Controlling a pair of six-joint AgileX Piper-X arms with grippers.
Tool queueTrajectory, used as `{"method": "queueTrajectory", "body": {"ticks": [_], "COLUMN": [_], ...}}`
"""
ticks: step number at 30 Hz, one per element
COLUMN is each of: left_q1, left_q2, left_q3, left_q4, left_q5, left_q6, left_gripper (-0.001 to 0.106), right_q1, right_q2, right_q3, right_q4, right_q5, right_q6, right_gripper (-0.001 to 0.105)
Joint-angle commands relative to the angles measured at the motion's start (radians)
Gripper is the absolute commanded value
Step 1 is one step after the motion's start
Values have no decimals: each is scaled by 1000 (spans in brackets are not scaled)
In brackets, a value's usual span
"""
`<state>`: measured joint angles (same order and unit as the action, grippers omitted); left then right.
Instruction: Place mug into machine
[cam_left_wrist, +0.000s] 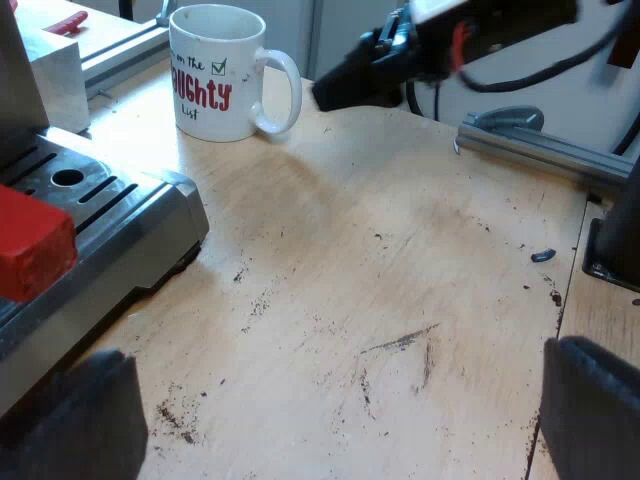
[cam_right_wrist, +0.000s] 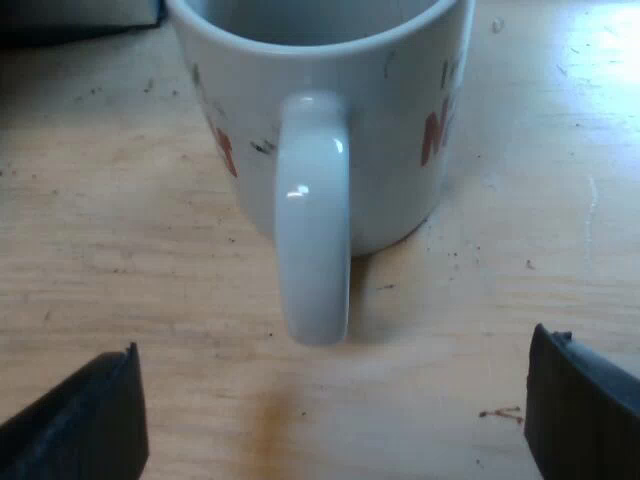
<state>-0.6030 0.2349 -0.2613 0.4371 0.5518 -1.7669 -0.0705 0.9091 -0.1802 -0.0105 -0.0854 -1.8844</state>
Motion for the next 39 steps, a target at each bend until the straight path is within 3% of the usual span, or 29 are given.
{"method": "queueTrajectory", "body": {"ticks": [1, 7, 14, 24, 27, 29, 30, 31, 32, 33, 39], "left_q1": [0, 0, 0, 0, 0, 0, 0, 0, 0, 0, 0], "left_q2": [-2, -2, -2, -2, -2, -2, -2, -2, -2, -2, -2], "left_q3": [-3, -3, -3, -3, -3, -3, -3, -3, -3, -3, -3], "left_q4": [-24, -24, -24, -22, -12, -8, -6, -2, 1, 3, 7], "left_q5": [7, 7, 7, 7, 7, 7, 7, 7, 7, 7, 0], "left_q6": [-4, -4, -4, -4, -4, -4, -4, -4, -4, -4, -1], "left_gripper": [82, 82, 82, 82, 82, 82, 82, 82, 82, 82, 82], "right_q1": [-4, -4, -4, -4, -4, -4, -4, -4, -4, -4, -4], "right_q2": [153, 327, 410, 477, 485, 484, 484, 484, 484, 480, 418], "right_q3": [-2, -7, -9, -96, -96, -96, -96, -96, -96, -96, -96], "right_q4": [-219, -375, -506, -506, -482, -465, -461, -452, -448, -448, -406], "right_q5": [-2, -2, 24, 23, 28, 45, 47, 48, 45, 37, 28], "right_q6": [3, 3, 3, 3, 3, 3, 3, 3, 3, 3, -55], "right_gripper": [78, 78, 78, 75, 58, 42, 40, 18, 12, 0, 0]}}
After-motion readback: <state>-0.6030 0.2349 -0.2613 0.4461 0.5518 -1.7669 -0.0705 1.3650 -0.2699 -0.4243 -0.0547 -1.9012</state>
